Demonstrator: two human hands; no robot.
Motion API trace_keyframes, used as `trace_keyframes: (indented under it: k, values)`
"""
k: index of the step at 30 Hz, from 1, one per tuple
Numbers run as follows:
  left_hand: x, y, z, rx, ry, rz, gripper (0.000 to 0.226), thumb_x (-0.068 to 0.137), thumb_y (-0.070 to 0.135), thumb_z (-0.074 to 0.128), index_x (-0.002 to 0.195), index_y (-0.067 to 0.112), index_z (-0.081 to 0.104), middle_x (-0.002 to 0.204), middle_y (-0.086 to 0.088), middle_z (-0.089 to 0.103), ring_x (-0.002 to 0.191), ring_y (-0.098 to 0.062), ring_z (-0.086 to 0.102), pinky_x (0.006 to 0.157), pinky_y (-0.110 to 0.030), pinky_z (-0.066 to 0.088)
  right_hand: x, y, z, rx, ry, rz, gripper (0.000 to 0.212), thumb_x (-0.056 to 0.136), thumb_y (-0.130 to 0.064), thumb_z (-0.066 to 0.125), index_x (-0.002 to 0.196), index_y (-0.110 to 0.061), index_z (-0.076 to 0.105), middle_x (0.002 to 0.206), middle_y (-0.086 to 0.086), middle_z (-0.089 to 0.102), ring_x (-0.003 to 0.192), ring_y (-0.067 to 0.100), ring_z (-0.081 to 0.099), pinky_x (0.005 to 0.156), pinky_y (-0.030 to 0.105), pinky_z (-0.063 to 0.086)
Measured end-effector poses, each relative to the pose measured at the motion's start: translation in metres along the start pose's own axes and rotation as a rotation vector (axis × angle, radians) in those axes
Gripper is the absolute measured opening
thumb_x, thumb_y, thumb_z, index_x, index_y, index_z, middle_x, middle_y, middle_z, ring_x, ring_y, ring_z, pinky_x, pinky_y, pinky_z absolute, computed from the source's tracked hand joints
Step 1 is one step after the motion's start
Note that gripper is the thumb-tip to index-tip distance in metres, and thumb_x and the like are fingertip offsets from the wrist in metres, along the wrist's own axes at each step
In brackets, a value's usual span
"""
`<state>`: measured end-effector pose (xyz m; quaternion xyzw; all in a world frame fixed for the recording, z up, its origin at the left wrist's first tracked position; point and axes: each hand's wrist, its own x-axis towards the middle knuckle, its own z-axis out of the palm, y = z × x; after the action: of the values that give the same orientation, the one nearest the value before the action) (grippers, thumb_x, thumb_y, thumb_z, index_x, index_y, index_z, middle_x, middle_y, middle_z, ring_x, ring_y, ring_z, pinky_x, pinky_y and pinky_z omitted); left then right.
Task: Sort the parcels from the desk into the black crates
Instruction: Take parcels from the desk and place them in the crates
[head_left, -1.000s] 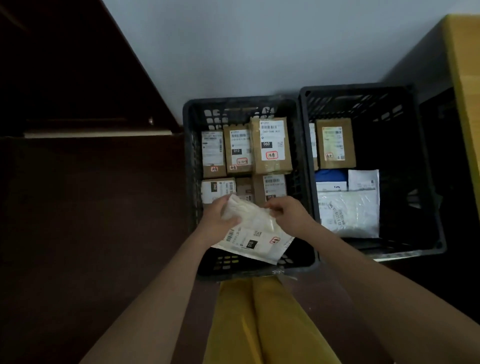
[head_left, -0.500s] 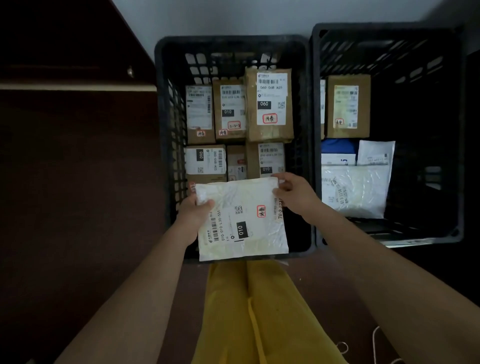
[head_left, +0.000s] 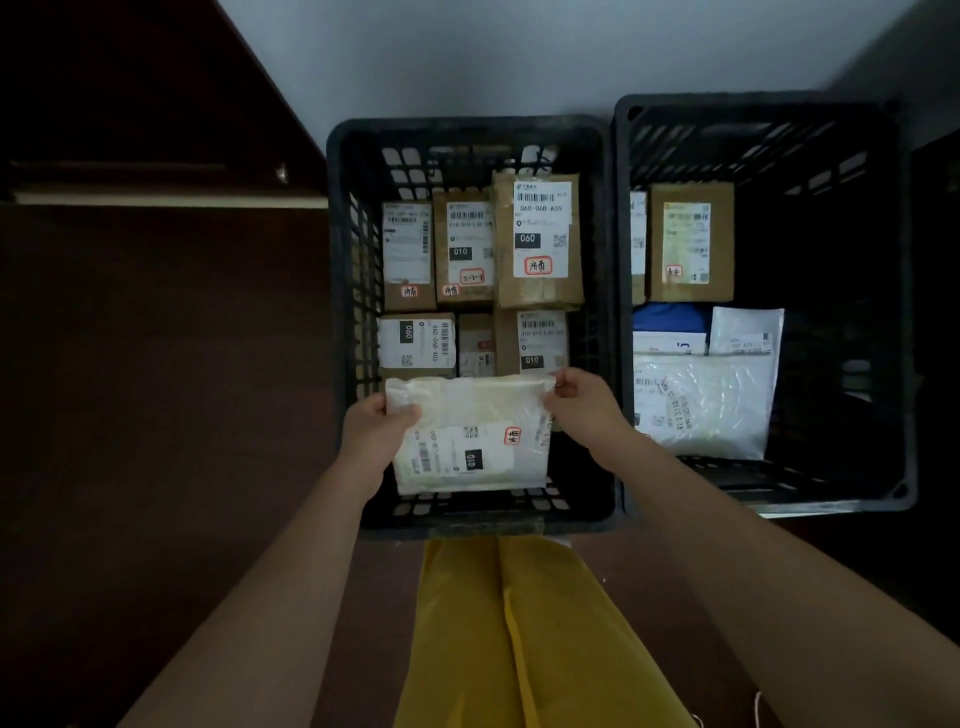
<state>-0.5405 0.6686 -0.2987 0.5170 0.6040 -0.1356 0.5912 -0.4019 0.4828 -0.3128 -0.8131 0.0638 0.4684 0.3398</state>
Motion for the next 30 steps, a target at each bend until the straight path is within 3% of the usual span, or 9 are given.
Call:
trace_keyframes:
  k: [4, 7, 12, 15, 17, 20, 23, 25, 30]
  values:
    - [0.001, -0.014, -0.002, 0.116, 0.038, 0.065, 0.026, 0.091, 0.001, 0.059, 0.113, 0.012, 0.065, 0.109, -0.008, 0.068, 0.095, -0.021, 0.064, 0.078, -0.029, 0.052, -0.001, 0.014, 0.002, -0.055, -0.03, -0.046, 0.014, 0.094, -0.001, 0.058, 0.1, -0.01, 0.065, 0.095, 0.001, 0.063, 0.092, 0.017, 0.057, 0.08, 0.02, 0.047]
    - [0.004, -0.025, -0.001, 0.452, 0.019, 0.136, 0.019, 0.089, 0.001, 0.055, 0.098, 0.013, 0.065, 0.1, -0.01, 0.067, 0.085, -0.021, 0.059, 0.066, -0.026, 0.044, -0.001, 0.025, 0.004, -0.163, -0.105, -0.063, 0.023, 0.094, 0.002, 0.055, 0.086, -0.014, 0.069, 0.093, 0.0, 0.064, 0.092, 0.017, 0.057, 0.075, 0.018, 0.042]
    - [0.017, -0.059, 0.007, 0.83, -0.286, -0.083, 0.024, 0.096, 0.006, 0.049, 0.113, 0.009, 0.066, 0.1, -0.008, 0.064, 0.084, -0.019, 0.062, 0.07, -0.028, 0.053, 0.007, 0.063, 0.021, -0.439, -0.364, 0.03, 0.032, 0.099, -0.002, 0.048, 0.119, -0.011, 0.07, 0.124, 0.012, 0.064, 0.092, 0.019, 0.06, 0.073, 0.021, 0.049]
    - [0.017, -0.069, 0.014, 0.849, -0.315, -0.211, 0.026, 0.099, 0.018, 0.045, 0.076, 0.009, 0.055, 0.075, -0.007, 0.053, 0.064, -0.017, 0.048, 0.059, -0.029, 0.037, 0.007, 0.075, 0.033, -0.466, -0.536, 0.145, 0.034, 0.104, -0.012, 0.045, 0.135, -0.012, 0.059, 0.145, 0.009, 0.05, 0.126, 0.025, 0.053, 0.104, 0.028, 0.042]
    - [0.018, -0.072, 0.016, 0.838, -0.3, -0.222, 0.035, 0.101, 0.027, 0.041, 0.069, 0.013, 0.047, 0.069, -0.005, 0.047, 0.06, -0.017, 0.042, 0.058, -0.031, 0.03, 0.007, 0.075, 0.037, -0.485, -0.586, 0.161, 0.037, 0.106, -0.017, 0.04, 0.14, -0.012, 0.053, 0.15, 0.005, 0.044, 0.134, 0.023, 0.045, 0.108, 0.027, 0.035]
    - [0.02, -0.072, 0.017, 0.853, -0.303, -0.185, 0.045, 0.103, 0.043, 0.036, 0.083, 0.01, 0.059, 0.08, -0.008, 0.06, 0.068, -0.018, 0.052, 0.064, -0.03, 0.036, 0.008, 0.073, 0.036, -0.484, -0.598, 0.173, 0.04, 0.107, -0.023, 0.038, 0.145, -0.014, 0.048, 0.147, 0.004, 0.046, 0.125, 0.023, 0.052, 0.101, 0.027, 0.041]
    - [0.014, -0.06, 0.019, 0.814, -0.293, -0.14, 0.042, 0.105, 0.044, 0.035, 0.096, 0.01, 0.059, 0.08, -0.005, 0.059, 0.063, -0.013, 0.052, 0.051, -0.019, 0.037, 0.004, 0.065, 0.028, -0.445, -0.567, 0.169, 0.043, 0.106, -0.022, 0.039, 0.148, -0.015, 0.044, 0.126, 0.003, 0.059, 0.097, 0.019, 0.059, 0.081, 0.028, 0.05]
    - [0.005, -0.049, 0.019, 0.82, -0.276, -0.08, 0.038, 0.105, 0.041, 0.035, 0.095, 0.012, 0.057, 0.078, -0.001, 0.054, 0.063, -0.01, 0.05, 0.05, -0.016, 0.036, -0.003, 0.055, 0.019, -0.467, -0.544, 0.119, 0.043, 0.106, -0.022, 0.04, 0.149, -0.015, 0.041, 0.137, 0.007, 0.054, 0.114, 0.022, 0.056, 0.096, 0.031, 0.047]
    - [-0.022, -0.018, 0.017, 0.902, -0.266, 0.097, 0.047, 0.105, 0.038, 0.036, 0.143, 0.013, 0.046, 0.141, -0.007, 0.051, 0.125, -0.023, 0.05, 0.093, -0.025, 0.04, -0.037, 0.022, -0.008, -0.383, -0.461, -0.03, 0.049, 0.105, -0.026, 0.045, 0.152, -0.02, 0.034, 0.146, 0.006, 0.045, 0.123, 0.021, 0.048, 0.095, 0.022, 0.038]
